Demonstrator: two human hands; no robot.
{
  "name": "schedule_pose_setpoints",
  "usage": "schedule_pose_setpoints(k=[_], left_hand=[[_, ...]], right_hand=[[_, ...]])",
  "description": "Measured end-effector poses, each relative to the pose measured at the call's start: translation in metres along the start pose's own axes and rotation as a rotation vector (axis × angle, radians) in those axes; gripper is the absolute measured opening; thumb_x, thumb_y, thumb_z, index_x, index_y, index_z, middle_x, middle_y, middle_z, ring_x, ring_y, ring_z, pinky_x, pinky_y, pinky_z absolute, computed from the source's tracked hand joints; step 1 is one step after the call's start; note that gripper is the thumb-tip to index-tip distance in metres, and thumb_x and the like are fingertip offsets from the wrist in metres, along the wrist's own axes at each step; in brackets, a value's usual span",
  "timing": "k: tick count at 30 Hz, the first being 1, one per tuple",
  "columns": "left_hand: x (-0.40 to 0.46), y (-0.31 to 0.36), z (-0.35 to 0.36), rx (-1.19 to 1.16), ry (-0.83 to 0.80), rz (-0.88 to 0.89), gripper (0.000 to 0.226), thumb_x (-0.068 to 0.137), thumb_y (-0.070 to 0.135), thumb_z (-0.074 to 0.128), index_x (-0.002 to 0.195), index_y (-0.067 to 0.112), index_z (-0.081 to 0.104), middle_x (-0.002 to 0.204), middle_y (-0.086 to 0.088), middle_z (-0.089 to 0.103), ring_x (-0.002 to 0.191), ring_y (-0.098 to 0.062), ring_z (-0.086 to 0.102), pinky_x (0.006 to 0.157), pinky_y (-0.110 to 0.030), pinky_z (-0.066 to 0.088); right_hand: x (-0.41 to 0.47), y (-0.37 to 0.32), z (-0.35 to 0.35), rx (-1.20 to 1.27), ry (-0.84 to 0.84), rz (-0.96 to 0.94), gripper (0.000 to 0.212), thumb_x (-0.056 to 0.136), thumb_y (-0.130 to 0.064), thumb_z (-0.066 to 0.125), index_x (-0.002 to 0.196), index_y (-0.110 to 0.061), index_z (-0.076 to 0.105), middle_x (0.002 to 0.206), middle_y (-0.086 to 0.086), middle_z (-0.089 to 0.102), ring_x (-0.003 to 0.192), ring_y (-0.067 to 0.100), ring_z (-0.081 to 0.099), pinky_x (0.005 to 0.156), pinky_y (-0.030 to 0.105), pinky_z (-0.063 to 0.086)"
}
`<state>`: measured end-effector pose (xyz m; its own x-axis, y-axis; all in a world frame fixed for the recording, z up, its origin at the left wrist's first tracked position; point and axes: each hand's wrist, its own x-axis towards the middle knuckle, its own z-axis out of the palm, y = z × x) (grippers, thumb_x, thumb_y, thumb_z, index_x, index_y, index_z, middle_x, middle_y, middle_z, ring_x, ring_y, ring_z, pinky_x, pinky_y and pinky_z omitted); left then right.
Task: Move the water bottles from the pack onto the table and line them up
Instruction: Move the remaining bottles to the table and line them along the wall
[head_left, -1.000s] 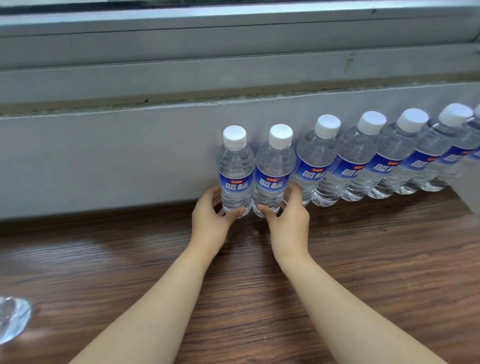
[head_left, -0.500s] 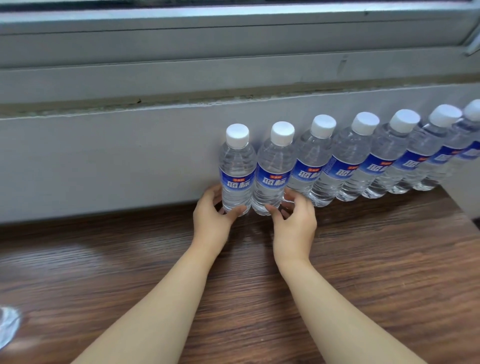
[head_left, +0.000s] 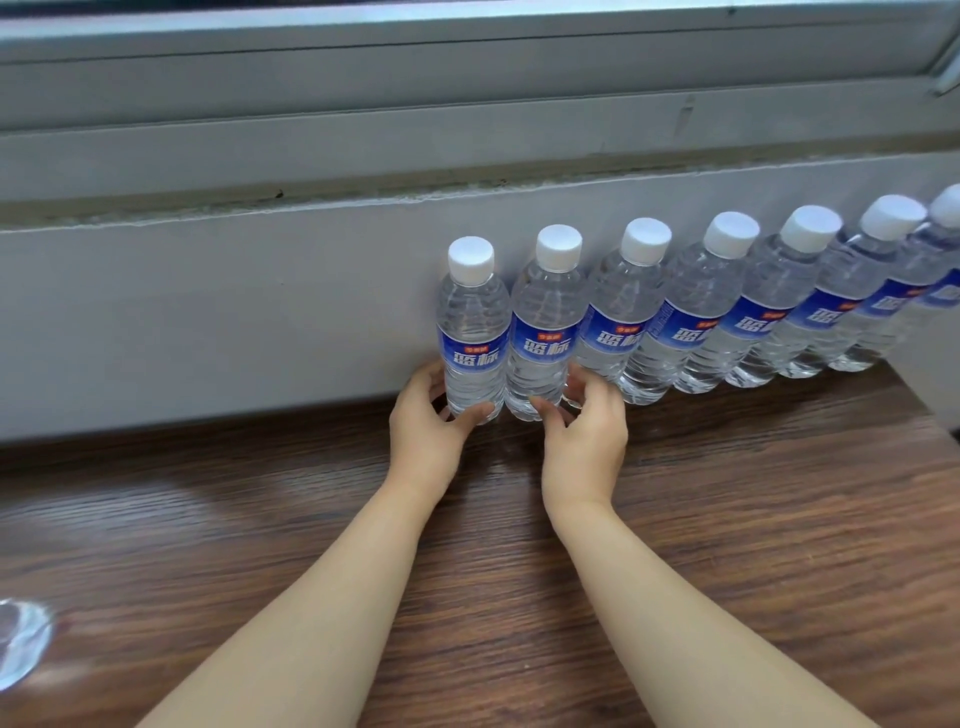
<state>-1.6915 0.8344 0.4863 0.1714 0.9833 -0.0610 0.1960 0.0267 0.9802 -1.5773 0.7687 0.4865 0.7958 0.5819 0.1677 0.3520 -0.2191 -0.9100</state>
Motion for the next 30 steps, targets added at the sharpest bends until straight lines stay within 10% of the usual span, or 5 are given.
schedule_pose_setpoints(k=[30], left_hand=[[-0.007,-0.003,0.0,0.369,0.071,0.107,0.056,0.072,0.018,0.078,0.121,0.029,0.052,0.115,0.001,0.066,0.108,-0.021,0.061,0.089,-0.039,0.051]], right_hand=[[-0.003,0.001,0.01,-0.158,-0.001,0.058,0.048,0.077,-0.009,0.075,0.117,-0.018,0.05,0.119,0.002,0.058,0.1,0.025,0.065,0.083,0.047,0.053]])
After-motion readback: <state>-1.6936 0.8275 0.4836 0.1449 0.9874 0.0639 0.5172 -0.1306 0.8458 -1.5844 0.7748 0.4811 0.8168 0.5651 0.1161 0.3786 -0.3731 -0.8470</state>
